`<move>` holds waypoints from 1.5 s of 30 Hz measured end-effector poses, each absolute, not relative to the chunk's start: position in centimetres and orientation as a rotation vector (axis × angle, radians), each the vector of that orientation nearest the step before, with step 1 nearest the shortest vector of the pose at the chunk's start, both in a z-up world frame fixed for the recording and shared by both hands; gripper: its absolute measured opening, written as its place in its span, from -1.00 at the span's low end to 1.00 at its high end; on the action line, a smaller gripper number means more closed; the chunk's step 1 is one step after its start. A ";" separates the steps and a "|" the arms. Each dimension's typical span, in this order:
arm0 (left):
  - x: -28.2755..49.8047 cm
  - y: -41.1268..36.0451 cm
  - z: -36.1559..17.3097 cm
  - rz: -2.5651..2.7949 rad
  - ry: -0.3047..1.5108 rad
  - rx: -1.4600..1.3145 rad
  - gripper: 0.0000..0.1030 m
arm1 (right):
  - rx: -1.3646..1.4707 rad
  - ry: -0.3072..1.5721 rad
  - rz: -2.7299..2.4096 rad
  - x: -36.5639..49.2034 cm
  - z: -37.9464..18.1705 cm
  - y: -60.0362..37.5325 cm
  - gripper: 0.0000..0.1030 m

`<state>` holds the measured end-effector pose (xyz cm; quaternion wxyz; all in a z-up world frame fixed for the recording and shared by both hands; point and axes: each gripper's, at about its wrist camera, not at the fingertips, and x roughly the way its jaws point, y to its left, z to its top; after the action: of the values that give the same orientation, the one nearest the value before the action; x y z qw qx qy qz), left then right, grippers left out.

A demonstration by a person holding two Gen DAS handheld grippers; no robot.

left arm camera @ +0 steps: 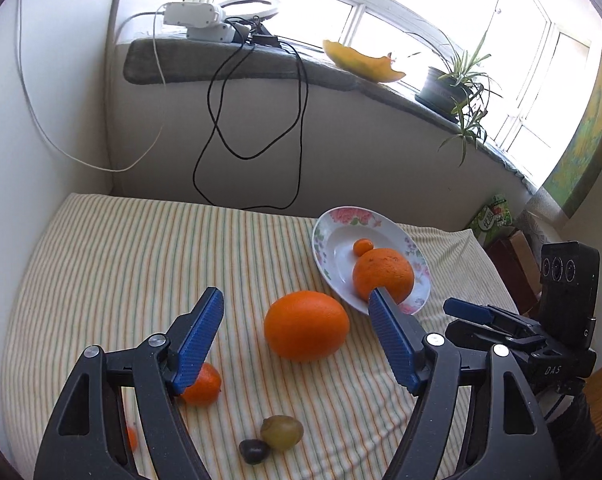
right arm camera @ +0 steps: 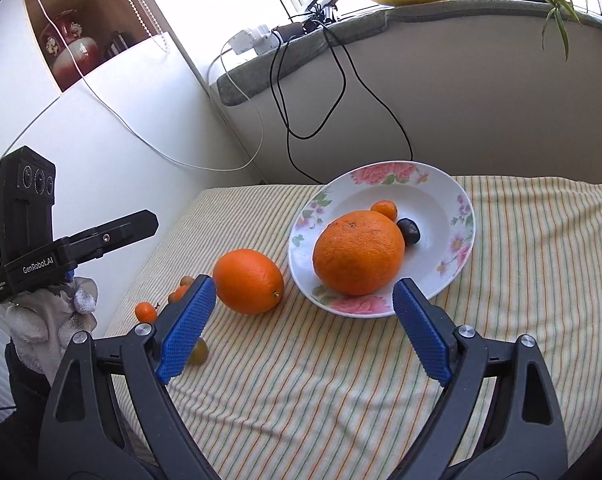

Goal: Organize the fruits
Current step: 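Move the right gripper to the medium orange and close around it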

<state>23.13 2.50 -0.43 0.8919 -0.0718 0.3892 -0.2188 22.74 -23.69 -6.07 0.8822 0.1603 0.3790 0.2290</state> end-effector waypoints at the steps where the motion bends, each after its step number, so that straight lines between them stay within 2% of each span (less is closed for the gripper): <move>1: 23.1 2.7 -0.6 -0.457 0.812 -0.150 0.45 | 0.345 0.796 0.484 22.6 -6.2 -23.4 0.79; 14: 22.4 1.2 -5.7 -0.525 0.923 -0.070 0.46 | 0.487 0.912 0.539 23.8 -9.0 -20.2 0.79; 25: 24.1 -0.4 -6.9 -0.562 0.958 -0.076 0.46 | 0.572 0.946 0.544 26.5 -10.7 -18.2 0.79; 41: 26.0 -1.7 -8.3 -0.587 1.009 -0.090 0.46 | 0.544 0.974 0.530 29.5 -12.0 -15.5 0.79; 45: 26.2 -1.9 -8.4 -0.590 1.013 -0.089 0.46 | 0.521 0.987 0.534 30.1 -12.3 -14.8 0.68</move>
<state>26.16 -1.91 -8.44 0.8323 -0.0418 0.4776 -0.2783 30.10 -14.82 -12.30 0.8149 0.2441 0.4624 0.2501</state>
